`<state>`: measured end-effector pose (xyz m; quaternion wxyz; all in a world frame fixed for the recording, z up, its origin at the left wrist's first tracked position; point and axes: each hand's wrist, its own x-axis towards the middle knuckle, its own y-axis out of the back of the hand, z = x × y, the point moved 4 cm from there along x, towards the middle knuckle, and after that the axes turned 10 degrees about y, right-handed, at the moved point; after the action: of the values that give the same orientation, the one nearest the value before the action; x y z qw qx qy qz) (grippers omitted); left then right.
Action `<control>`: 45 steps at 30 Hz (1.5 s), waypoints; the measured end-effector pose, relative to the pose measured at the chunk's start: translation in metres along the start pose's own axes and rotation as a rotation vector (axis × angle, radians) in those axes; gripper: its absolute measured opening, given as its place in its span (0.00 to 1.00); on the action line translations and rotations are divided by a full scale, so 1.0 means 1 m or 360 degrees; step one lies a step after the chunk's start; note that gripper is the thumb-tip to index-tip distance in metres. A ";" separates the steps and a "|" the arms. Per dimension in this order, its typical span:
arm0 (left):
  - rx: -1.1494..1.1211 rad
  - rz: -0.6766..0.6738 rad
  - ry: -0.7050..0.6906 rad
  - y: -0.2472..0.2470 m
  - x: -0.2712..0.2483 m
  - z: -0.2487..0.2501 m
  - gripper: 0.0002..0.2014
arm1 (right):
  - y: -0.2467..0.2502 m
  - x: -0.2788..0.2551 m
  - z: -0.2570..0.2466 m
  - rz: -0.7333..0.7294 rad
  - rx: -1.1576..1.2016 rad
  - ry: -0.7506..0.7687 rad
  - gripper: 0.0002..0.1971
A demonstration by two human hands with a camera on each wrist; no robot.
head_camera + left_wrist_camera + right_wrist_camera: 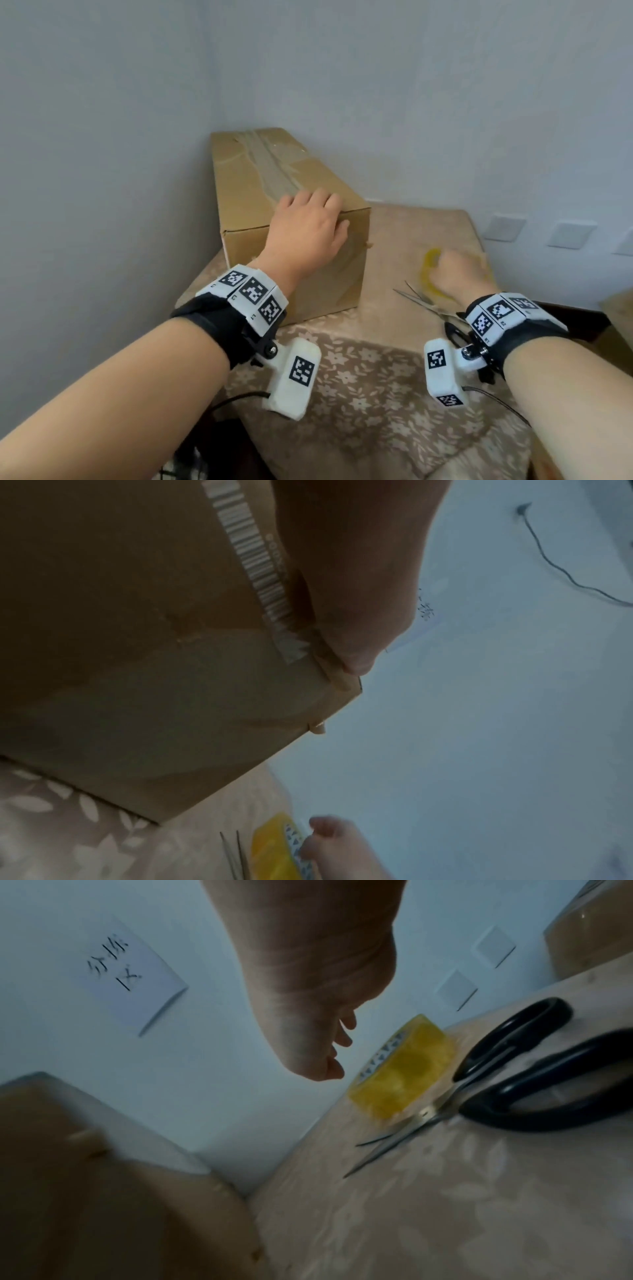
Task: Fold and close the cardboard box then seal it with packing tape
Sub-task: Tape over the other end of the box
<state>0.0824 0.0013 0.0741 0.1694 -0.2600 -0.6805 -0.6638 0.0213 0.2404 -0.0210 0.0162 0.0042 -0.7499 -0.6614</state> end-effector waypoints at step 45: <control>-0.1506 -0.0189 0.0955 0.054 -0.077 -0.038 0.11 | 0.088 -0.120 -0.153 0.0197 0.1373 0.1067 0.13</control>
<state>0.1719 -0.0475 0.0765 0.1828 -0.0688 -0.2441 -0.9499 0.1473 0.1033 0.0829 0.2899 0.1769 -0.9056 -0.2542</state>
